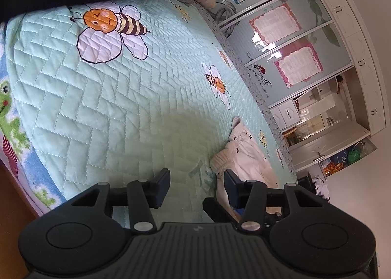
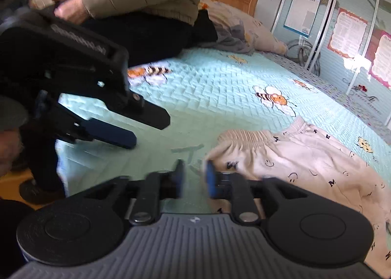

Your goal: Fold clothes

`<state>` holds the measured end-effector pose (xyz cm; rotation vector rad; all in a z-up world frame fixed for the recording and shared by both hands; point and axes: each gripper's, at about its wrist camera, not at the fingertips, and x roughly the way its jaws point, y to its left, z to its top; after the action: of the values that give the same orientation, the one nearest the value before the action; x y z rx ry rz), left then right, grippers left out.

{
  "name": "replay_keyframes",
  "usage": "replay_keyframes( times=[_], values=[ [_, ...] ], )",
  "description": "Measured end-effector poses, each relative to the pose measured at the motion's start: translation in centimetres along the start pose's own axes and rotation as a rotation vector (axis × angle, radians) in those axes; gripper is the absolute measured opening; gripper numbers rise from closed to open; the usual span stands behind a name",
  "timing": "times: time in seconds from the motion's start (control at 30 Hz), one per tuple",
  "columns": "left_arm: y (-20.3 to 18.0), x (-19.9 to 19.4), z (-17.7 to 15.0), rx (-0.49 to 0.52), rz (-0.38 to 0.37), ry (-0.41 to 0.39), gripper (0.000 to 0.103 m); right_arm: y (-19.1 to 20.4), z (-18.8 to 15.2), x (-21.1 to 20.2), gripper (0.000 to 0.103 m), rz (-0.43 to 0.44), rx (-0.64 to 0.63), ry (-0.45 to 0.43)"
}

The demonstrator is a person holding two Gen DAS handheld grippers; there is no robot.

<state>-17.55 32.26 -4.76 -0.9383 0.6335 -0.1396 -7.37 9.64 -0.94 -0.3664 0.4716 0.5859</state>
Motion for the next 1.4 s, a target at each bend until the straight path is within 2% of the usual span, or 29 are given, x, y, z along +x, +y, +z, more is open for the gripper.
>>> replay_keyframes(
  times=[0.1, 0.17, 0.3, 0.37, 0.5, 0.57, 0.6, 0.67, 0.77, 0.93, 1.07, 1.13, 1.17, 1.2, 1.23, 1.27, 1.4],
  values=[
    [-1.4, 0.1, -0.2, 0.022, -0.017, 0.006, 0.051, -2.0, -0.4, -4.3, 0.048, 0.004, 0.06, -0.07],
    [-2.3, 0.1, -0.4, 0.038, -0.03, 0.01, 0.052, -4.0, -1.4, -7.7, 0.049, -0.031, 0.102, -0.096],
    [-4.4, 0.6, -1.2, 0.08, -0.05, 0.026, 0.053, -9.7, -6.0, -15.7, 0.055, -0.234, 0.228, -0.087],
    [-5.6, 1.0, -2.0, 0.12, -0.047, 0.039, 0.056, -13.2, -9.1, -19.9, 0.055, -0.371, 0.337, -0.055],
    [-7.9, 1.9, -3.9, 0.201, -0.041, 0.079, 0.057, -20.4, -17.0, -29.1, 0.055, -0.654, 0.694, -0.004],
    [-8.7, 2.5, -4.7, 0.216, -0.051, 0.099, 0.057, -23.4, -21.4, -33.7, 0.055, -0.753, 0.939, -0.03],
    [-9.2, 2.8, -5.0, 0.224, -0.053, 0.105, 0.057, -24.6, -23.6, -35.9, 0.055, -0.775, 1.064, -0.07],
    [-10.1, 3.5, -5.7, 0.235, -0.061, 0.118, 0.058, -26.2, -28.1, -39.7, 0.055, -0.768, 1.299, -0.178],
    [-11.9, 4.5, -7.2, 0.257, -0.076, 0.144, 0.059, -28.1, -33.5, -42.2, 0.055, -0.675, 1.565, -0.339],
    [-14.4, 4.5, -9.1, 0.324, -0.079, 0.166, 0.06, -30.4, -38.0, -41.0, 0.055, -0.582, 1.773, -0.451],
    [-14.4, 3.9, -8.9, 0.319, -0.041, 0.151, 0.061, -31.0, -39.4, -40.1, 0.055, -0.509, 1.83, -0.576],
    [-14.3, 3.7, -8.7, 0.306, -0.027, 0.146, 0.062, -31.3, -39.8, -39.9, 0.052, -0.491, 1.838, -0.621],
    [-14.3, 3.6, -8.6, 0.303, -0.023, 0.146, 0.062, -31.5, -39.9, -39.8, 0.042, -0.485, 1.835, -0.625],
    [-14.4, 3.5, -8.6, 0.305, -0.02, 0.146, 0.063, -31.6, -40.0, -39.7, 0.02, -0.489, 1.829, -0.608],
    [-14.5, 3.4, -8.6, 0.307, -0.017, 0.146, 0.064, -31.8, -40.0, -39.6, 0.008, -0.494, 1.821, -0.58],
    [-14.5, 3.4, -8.7, 0.309, -0.014, 0.146, 0.065, -31.8, -40.0, -39.4, 0.004, -0.495, 1.814, -0.557],
    [-14.5, 3.3, -8.8, 0.312, -0.008, 0.151, 0.066, -31.9, -39.3, -40.2, 0.004, -0.526, 1.74, -0.504]
  ],
)
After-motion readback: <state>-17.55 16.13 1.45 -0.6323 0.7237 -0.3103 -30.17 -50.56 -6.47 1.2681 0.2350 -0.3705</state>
